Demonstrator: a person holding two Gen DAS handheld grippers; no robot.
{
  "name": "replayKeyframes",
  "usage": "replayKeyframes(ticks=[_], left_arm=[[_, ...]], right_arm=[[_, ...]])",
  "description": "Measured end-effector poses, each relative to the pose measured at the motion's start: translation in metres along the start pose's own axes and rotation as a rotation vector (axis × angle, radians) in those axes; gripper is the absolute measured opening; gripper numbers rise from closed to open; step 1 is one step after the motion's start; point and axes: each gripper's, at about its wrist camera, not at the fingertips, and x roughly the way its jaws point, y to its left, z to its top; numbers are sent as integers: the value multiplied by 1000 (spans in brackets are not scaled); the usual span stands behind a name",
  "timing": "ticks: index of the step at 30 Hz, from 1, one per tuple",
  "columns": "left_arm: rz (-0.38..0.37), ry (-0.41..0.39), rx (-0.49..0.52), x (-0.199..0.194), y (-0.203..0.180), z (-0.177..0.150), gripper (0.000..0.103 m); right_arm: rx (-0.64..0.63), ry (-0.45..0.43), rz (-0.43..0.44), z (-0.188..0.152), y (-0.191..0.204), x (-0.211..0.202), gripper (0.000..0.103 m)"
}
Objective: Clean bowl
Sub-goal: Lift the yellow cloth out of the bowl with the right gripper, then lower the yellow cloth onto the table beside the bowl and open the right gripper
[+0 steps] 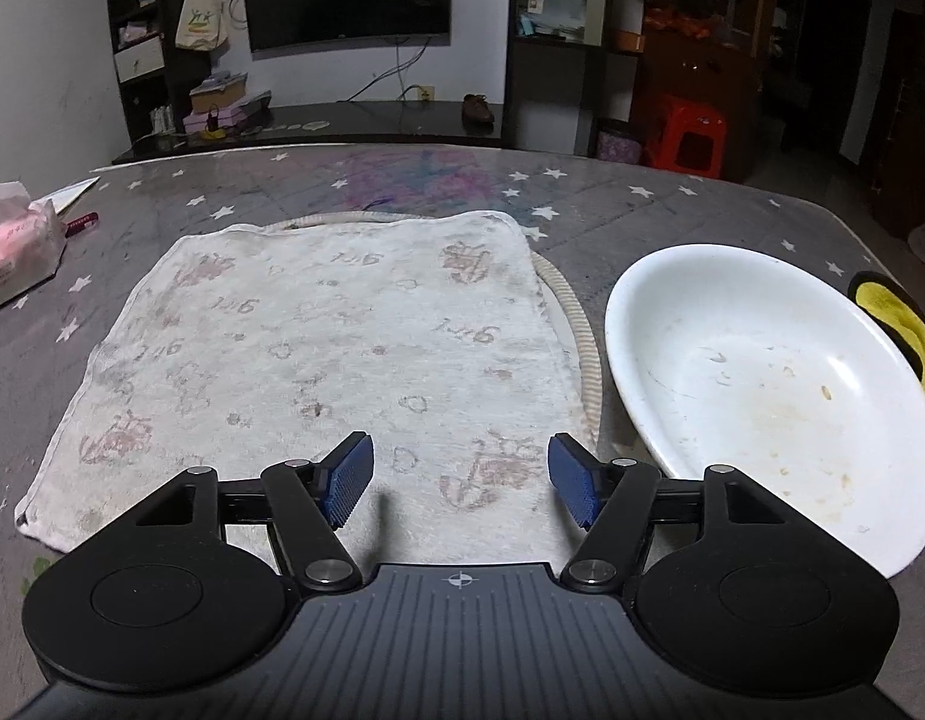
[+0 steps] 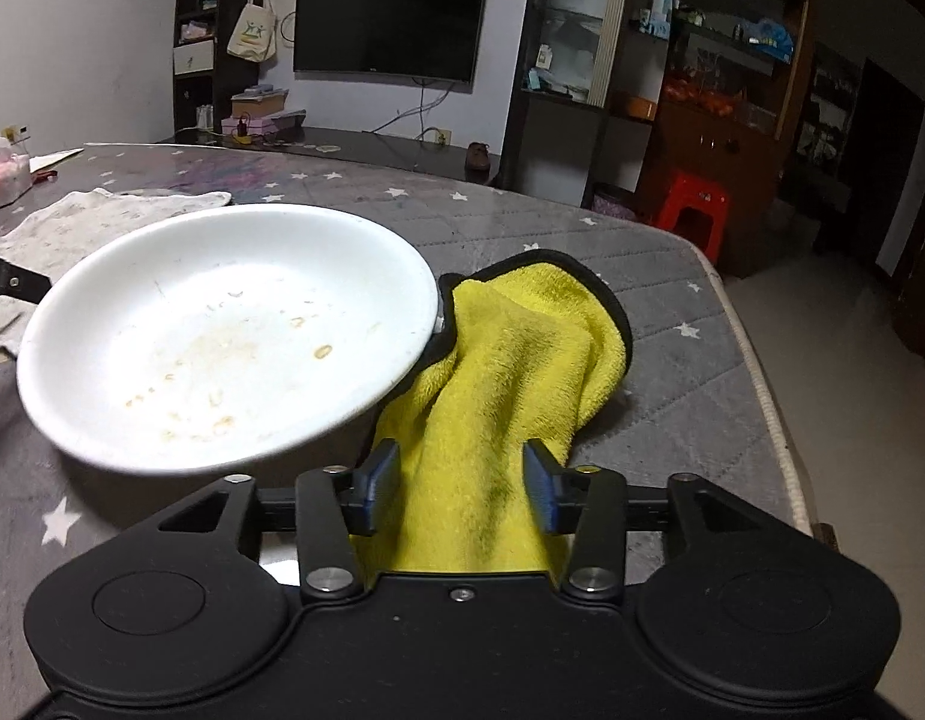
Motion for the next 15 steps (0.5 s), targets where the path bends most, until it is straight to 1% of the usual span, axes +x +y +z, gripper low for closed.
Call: replayKeyframes(ticks=[1, 3, 5, 9, 15], left_arm=[[-4, -3, 0, 1, 1, -1, 67], [-5, -8, 2, 4, 4, -2, 67], [0, -14, 8, 7, 6, -4, 67], [16, -16, 19, 13, 6, -5, 68], [56, -25, 61, 22, 1, -10, 71]], right_arm=[[-1, -10, -5, -1, 0, -5, 60], [-4, -27, -18, -4, 0, -14, 62], [1, -37, -31, -6, -4, -21, 68], [52, -52, -89, -19, -26, -33, 83], [141, -16, -134, -30, -53, -27, 84]])
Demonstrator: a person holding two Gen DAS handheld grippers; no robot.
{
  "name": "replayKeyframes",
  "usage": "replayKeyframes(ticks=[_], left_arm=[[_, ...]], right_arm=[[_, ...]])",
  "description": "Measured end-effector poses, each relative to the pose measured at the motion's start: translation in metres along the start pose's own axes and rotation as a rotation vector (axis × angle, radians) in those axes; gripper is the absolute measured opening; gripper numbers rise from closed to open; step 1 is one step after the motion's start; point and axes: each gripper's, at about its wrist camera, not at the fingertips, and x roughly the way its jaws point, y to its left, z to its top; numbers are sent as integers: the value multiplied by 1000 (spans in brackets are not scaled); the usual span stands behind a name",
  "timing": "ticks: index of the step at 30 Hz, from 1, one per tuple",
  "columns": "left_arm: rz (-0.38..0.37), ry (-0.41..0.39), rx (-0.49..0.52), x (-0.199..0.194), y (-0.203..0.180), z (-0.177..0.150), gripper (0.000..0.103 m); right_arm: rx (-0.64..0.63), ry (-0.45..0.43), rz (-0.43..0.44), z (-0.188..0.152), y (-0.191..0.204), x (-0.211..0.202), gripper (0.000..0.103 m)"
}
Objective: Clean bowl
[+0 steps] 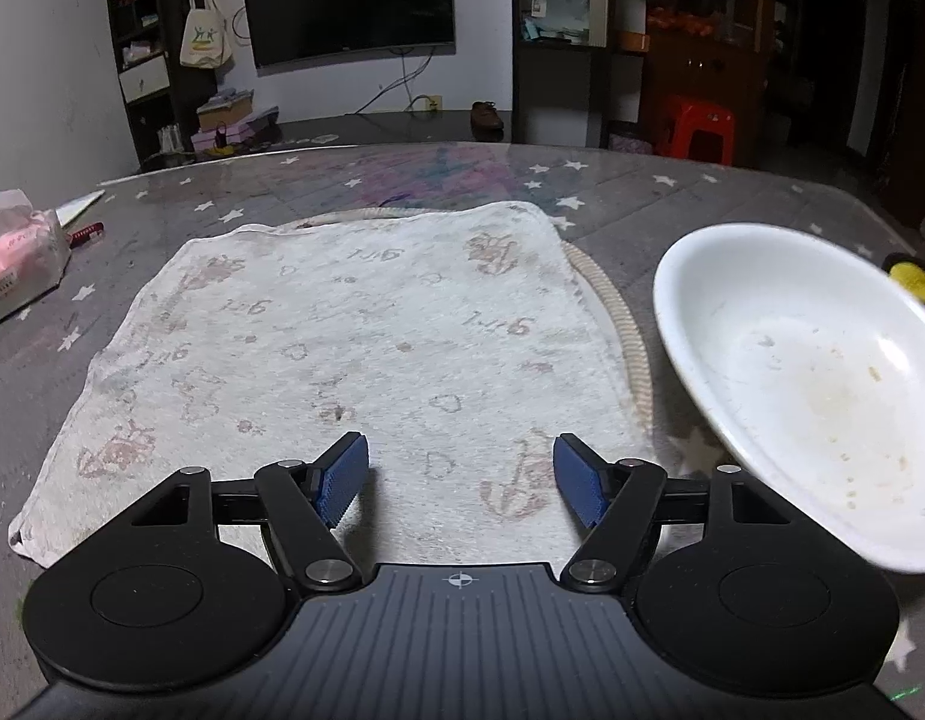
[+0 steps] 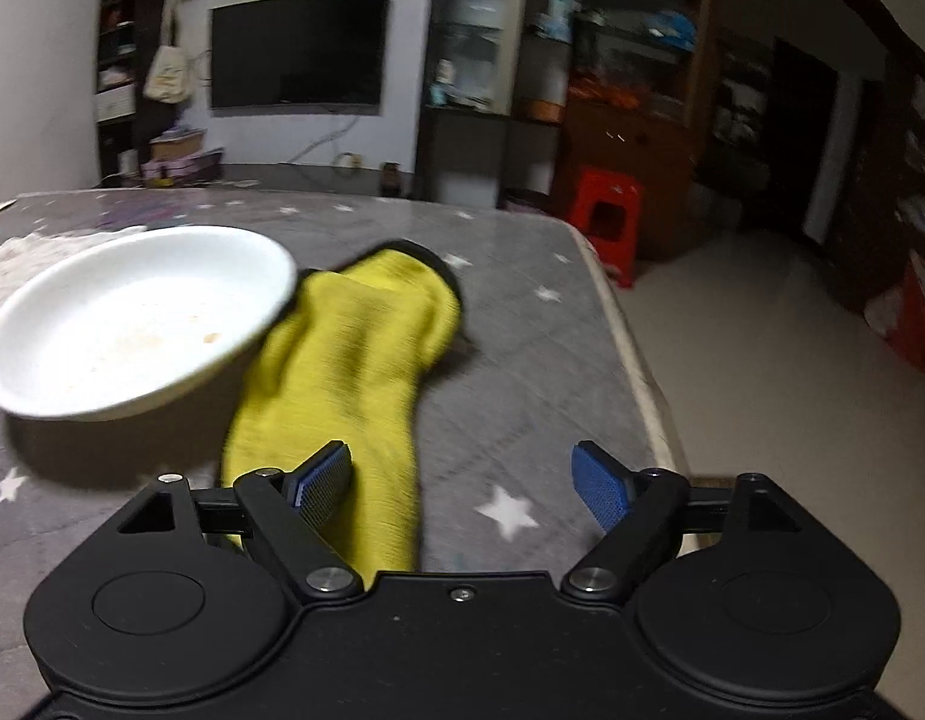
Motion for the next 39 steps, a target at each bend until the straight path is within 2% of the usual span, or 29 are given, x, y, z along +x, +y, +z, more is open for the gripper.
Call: replayKeyframes(ticks=[5, 8, 12, 17, 23, 28, 39], left_arm=[[34, -36, 21, 1, -3, -5, 79], [47, -44, 10, 2, -2, -6, 84], [52, -45, -12, 4, 1, -7, 90], [46, -35, -55, 6, 7, -7, 94], [27, -21, -84, 9, 13, -7, 96], [24, -20, -82, 10, 13, -8, 98], [37, -13, -106, 12, 14, -8, 103]], right_arm=[[57, 32, 14, -3, -8, 5, 85], [40, 8, 29, -4, -1, -5, 86], [87, -22, -13, -2, -10, -12, 86], [73, 18, -56, -4, -14, 1, 86], [52, 56, -10, -8, 3, 13, 86], [44, 48, -3, -11, 8, 8, 87], [106, 61, 6, -19, -3, 8, 103]])
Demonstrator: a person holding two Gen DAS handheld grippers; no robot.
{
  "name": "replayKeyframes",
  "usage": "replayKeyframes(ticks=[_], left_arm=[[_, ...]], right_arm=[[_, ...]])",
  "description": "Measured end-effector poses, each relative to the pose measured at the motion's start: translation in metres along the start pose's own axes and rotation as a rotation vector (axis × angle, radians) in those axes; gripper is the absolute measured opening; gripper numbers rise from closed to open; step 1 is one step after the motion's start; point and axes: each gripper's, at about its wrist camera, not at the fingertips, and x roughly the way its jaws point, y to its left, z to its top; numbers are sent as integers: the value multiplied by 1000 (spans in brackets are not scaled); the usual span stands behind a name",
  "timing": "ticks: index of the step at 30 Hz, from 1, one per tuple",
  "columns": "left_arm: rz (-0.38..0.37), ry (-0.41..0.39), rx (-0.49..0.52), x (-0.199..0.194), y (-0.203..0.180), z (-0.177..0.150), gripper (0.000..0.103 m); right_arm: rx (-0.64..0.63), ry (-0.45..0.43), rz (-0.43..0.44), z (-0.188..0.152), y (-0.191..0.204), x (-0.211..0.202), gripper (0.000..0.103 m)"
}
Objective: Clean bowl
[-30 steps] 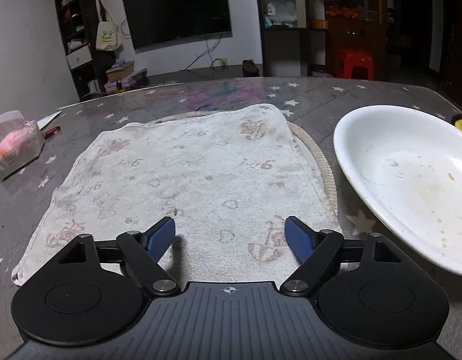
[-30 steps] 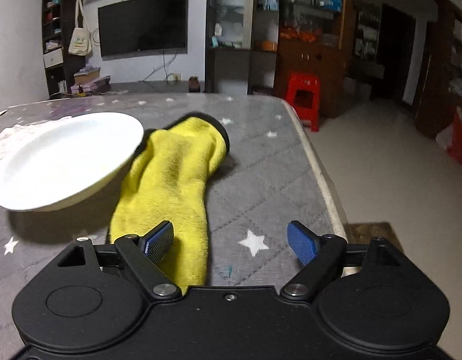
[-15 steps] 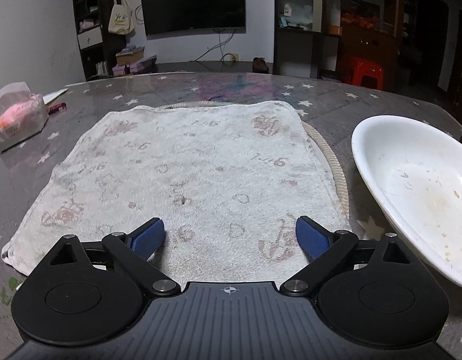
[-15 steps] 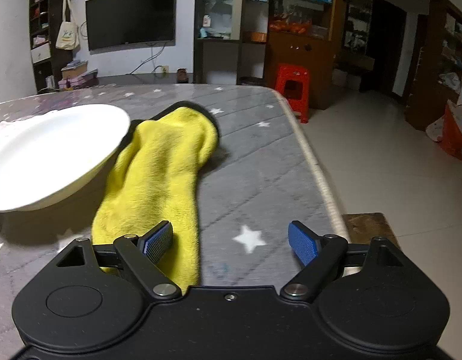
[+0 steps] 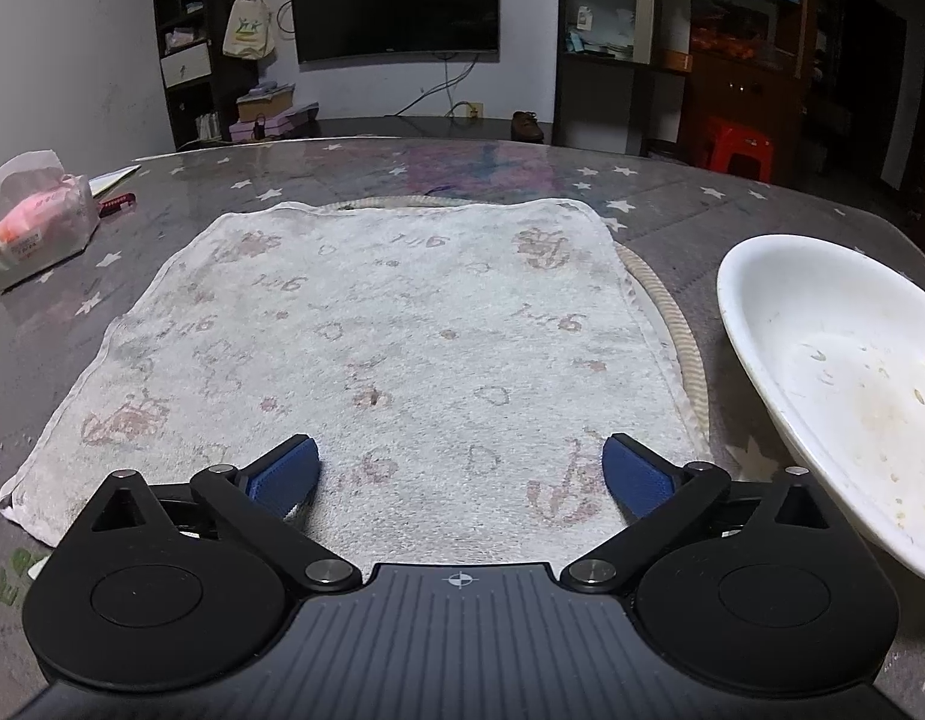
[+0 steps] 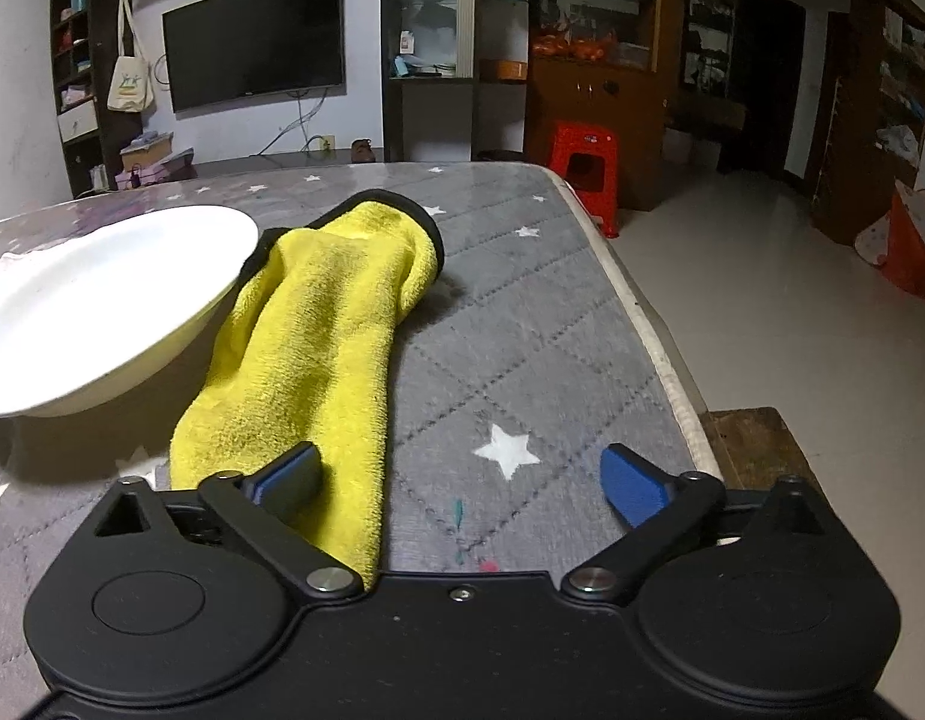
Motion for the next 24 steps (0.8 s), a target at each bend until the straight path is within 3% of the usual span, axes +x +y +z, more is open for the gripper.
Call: replayKeyframes(ticks=[24], left_arm=[[-4, -3, -1, 1, 2, 0, 103]], right_arm=[[23, 11, 16, -1, 2, -1, 103]])
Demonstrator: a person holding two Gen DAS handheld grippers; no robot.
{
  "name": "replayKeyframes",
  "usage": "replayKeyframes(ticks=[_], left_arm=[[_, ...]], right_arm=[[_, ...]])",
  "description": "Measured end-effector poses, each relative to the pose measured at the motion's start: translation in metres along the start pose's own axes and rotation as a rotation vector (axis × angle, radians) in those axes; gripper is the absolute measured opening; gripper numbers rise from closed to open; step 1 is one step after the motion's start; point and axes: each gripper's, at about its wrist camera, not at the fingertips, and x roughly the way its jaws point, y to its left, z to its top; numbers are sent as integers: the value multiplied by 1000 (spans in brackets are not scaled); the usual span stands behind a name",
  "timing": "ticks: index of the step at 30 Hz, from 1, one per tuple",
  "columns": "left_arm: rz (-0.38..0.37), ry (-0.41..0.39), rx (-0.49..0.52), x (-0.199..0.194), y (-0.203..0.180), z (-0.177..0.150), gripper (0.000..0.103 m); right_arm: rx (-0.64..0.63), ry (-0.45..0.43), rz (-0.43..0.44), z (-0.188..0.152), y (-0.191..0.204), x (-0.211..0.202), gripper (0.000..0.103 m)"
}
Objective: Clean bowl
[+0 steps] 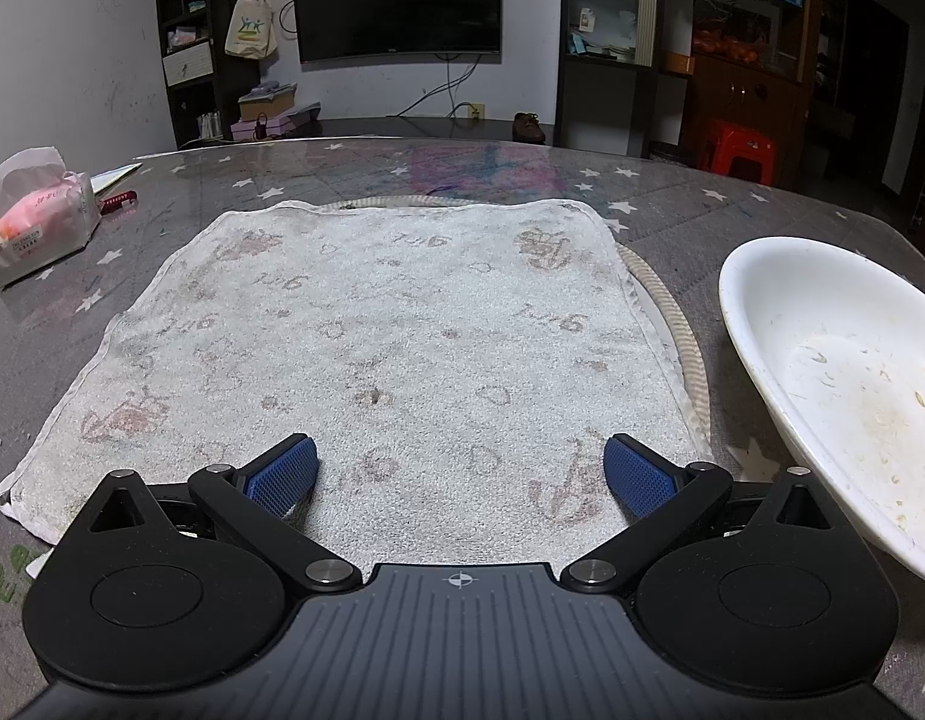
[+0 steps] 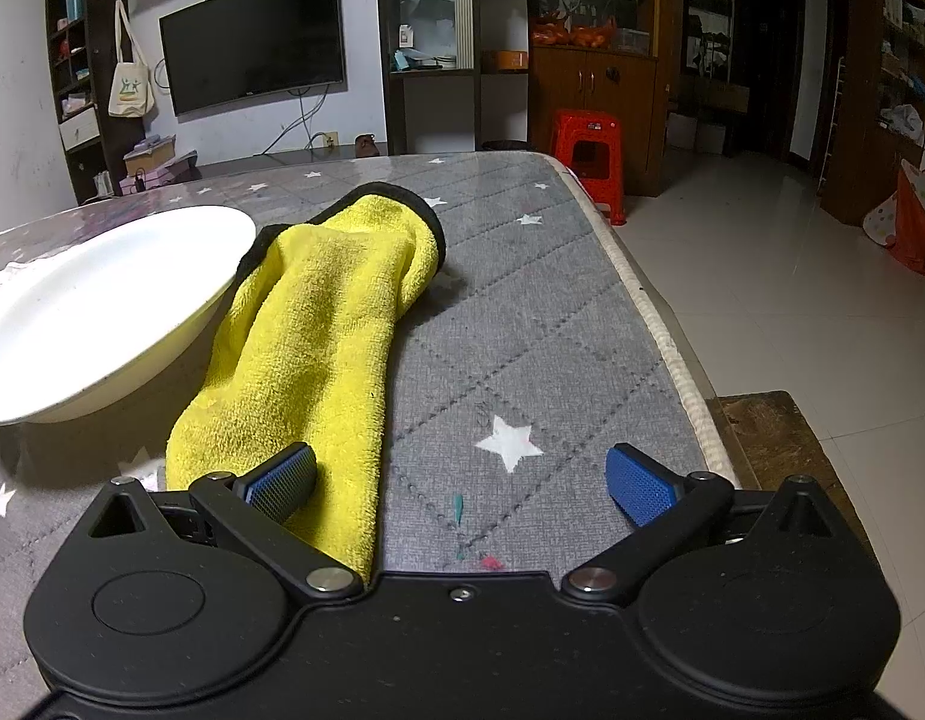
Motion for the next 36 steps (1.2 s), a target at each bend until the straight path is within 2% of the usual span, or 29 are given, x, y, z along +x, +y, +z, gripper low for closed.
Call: replayKeyframes(ticks=[36], left_arm=[[-1, 0, -2, -1, 0, 0, 103]], right_arm=[[8, -3, 4, 0, -5, -5, 103]])
